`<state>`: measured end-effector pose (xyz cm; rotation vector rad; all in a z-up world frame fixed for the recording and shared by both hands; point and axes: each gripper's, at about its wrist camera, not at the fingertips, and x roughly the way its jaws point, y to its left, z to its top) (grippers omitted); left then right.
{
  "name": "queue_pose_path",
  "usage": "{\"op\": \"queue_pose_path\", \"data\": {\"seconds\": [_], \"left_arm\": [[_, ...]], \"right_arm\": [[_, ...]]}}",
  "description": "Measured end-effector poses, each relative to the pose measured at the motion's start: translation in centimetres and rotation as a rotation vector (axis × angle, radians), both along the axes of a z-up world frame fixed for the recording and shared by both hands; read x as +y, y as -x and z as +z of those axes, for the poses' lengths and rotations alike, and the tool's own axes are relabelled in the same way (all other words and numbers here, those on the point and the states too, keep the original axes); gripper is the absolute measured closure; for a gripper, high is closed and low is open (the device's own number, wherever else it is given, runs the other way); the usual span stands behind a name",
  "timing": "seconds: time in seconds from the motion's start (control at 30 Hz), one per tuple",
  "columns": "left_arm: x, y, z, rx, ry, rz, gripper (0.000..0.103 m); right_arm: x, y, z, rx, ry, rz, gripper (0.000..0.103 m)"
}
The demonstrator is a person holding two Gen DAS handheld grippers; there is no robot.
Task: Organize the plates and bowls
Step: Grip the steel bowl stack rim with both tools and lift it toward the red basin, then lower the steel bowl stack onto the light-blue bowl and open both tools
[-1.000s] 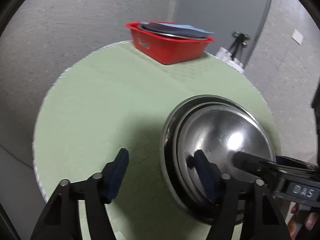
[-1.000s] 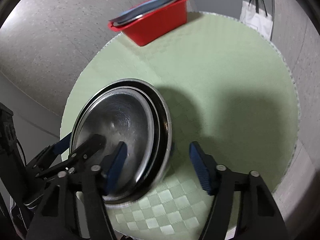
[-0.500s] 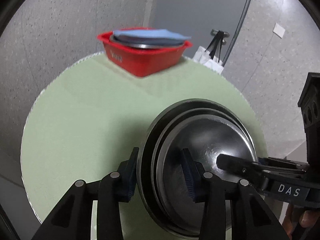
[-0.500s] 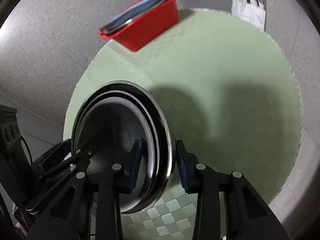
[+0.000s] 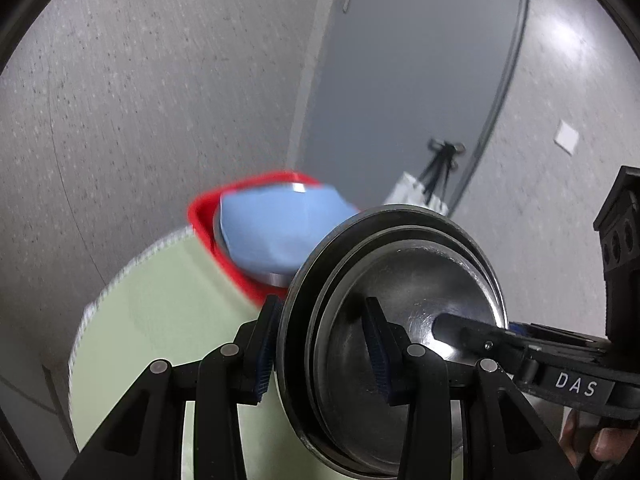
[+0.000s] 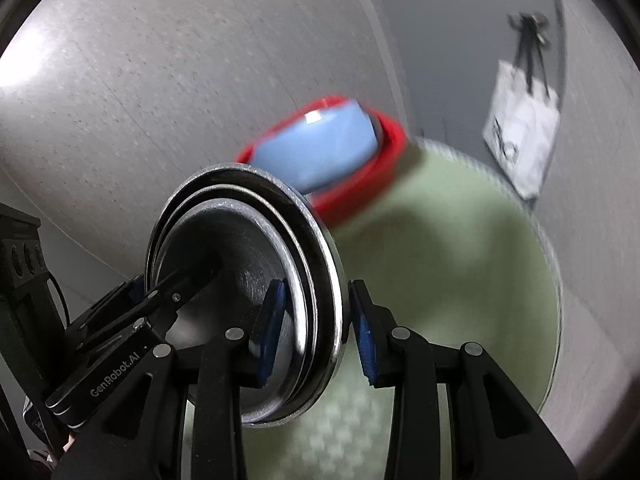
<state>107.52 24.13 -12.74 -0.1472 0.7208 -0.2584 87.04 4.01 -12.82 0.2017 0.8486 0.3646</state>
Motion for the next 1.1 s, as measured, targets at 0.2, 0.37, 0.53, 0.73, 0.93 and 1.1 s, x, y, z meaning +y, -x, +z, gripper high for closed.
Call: {"op": "queue_pose_path", "data": {"seconds": [0.2, 0.37, 0.53, 0.73, 0.93, 1.1], "left_arm": [[-0.8, -7.9, 1.4, -0.016, 0.0, 0.072, 0.066], [-1.0, -14.7, -0.5, 0.028, -0.017, 0.123, 0.065], [-3.8, -22.5, -3.2, 0.1, -0.051, 0.144, 0.065], [-5.5, -28.1, -6.7, 0.175, -0.09, 0.161, 0.067], [-6.4, -31.9, -8.3, 0.204, -0.092, 0.175, 0.067], [-7.0, -32.7, -8.2, 0.182, -0.066, 0.166, 0.051]], "right_arm": [[1.5, -7.4, 3.4, -0.05, 0.007, 0.061, 0.069], [3.4, -14.2, 3.0, -0.027, 0.026, 0.106, 0.069], [3.8, -19.5, 1.1, 0.026, 0.037, 0.125, 0.069], [4.1, -23.1, -3.0, 0.103, 0.064, 0.144, 0.069], [4.7, -24.2, -4.5, 0.104, 0.108, 0.158, 0.07], [4.9, -24.3, -4.6, 0.091, 0.134, 0.147, 0.063]]}}
